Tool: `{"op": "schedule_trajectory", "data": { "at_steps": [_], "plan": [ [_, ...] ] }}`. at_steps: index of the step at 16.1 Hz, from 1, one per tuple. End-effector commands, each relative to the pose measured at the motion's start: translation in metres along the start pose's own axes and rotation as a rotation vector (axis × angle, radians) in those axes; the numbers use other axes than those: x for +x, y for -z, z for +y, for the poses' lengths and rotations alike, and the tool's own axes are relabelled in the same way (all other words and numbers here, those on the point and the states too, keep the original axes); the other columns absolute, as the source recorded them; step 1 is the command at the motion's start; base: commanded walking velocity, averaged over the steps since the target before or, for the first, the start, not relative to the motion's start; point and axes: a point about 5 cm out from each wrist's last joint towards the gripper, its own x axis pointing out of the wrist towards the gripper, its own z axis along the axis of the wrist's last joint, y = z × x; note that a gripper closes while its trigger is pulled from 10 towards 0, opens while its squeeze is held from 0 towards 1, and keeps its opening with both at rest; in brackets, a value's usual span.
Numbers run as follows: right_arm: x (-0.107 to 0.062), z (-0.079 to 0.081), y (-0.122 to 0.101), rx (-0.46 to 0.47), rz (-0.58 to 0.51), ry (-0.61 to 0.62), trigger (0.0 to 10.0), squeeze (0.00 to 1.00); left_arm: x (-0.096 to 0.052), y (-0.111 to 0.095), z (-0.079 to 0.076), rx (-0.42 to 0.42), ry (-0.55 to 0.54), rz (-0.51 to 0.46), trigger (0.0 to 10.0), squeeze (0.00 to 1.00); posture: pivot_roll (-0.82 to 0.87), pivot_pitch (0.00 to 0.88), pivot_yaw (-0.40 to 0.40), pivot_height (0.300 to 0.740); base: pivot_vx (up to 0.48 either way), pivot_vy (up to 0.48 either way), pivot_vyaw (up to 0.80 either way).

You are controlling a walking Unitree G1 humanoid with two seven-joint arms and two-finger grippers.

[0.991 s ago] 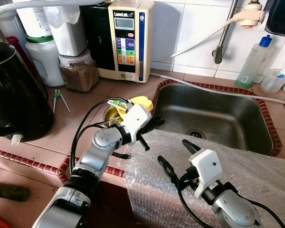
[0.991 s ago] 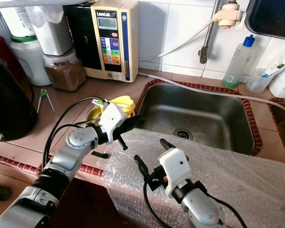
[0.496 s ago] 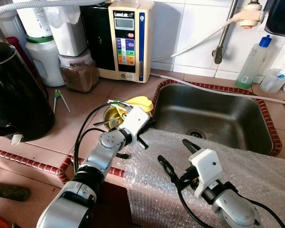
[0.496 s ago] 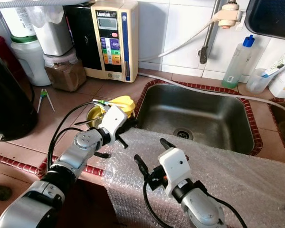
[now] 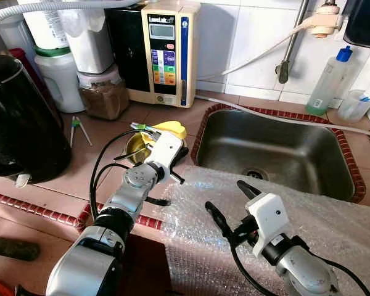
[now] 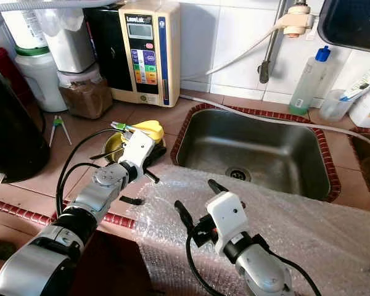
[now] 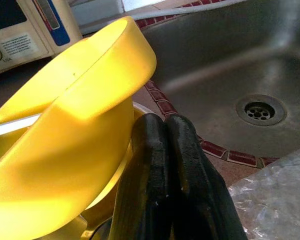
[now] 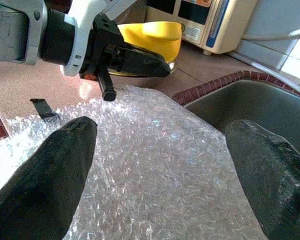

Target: Kitchen organization

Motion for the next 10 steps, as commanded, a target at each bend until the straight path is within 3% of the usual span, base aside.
{"op": "schedule_trajectory", "data": {
  "at_steps": [1, 5, 7, 9, 10],
  "plan": [
    [0.001, -0.002, -0.002, -0.009, -0.006, 0.004, 10.0, 0.0, -0.003, 0.012, 0.006, 0.01, -0.043, 0.075, 10.0, 0.0, 0.01, 0.0, 0.036, 0.74, 0.0, 0.0, 0.0],
    [0.0, -0.002, -0.002, -0.01, -0.004, 0.004, 10.0, 0.0, -0.005, 0.003, 0.003, -0.016, 0.034, -0.019, 10.0, 0.0, 0.0, 0.0, 0.037, 0.74, 0.0, 0.0, 0.0],
    [-0.002, -0.003, -0.001, -0.01, -0.001, 0.009, 10.0, 0.0, -0.015, -0.008, 0.007, -0.031, 0.11, -0.131, 10.0, 0.0, 0.0, 0.0, 0.036, 0.74, 0.0, 0.0, 0.0],
    [-0.001, -0.003, -0.001, -0.008, 0.001, 0.005, 10.0, 0.0, -0.034, -0.03, 0.014, 0.023, 0.141, -0.314, 10.0, 0.0, 0.02, 0.0, 0.028, 0.74, 0.0, 0.0, 0.0],
    [0.0, -0.003, -0.001, -0.009, 0.001, 0.001, 10.0, 0.0, -0.037, -0.036, 0.016, 0.03, 0.132, -0.357, 10.0, 0.0, 0.02, 0.0, 0.026, 0.74, 0.0, 0.0, 0.0]
  ]
}}
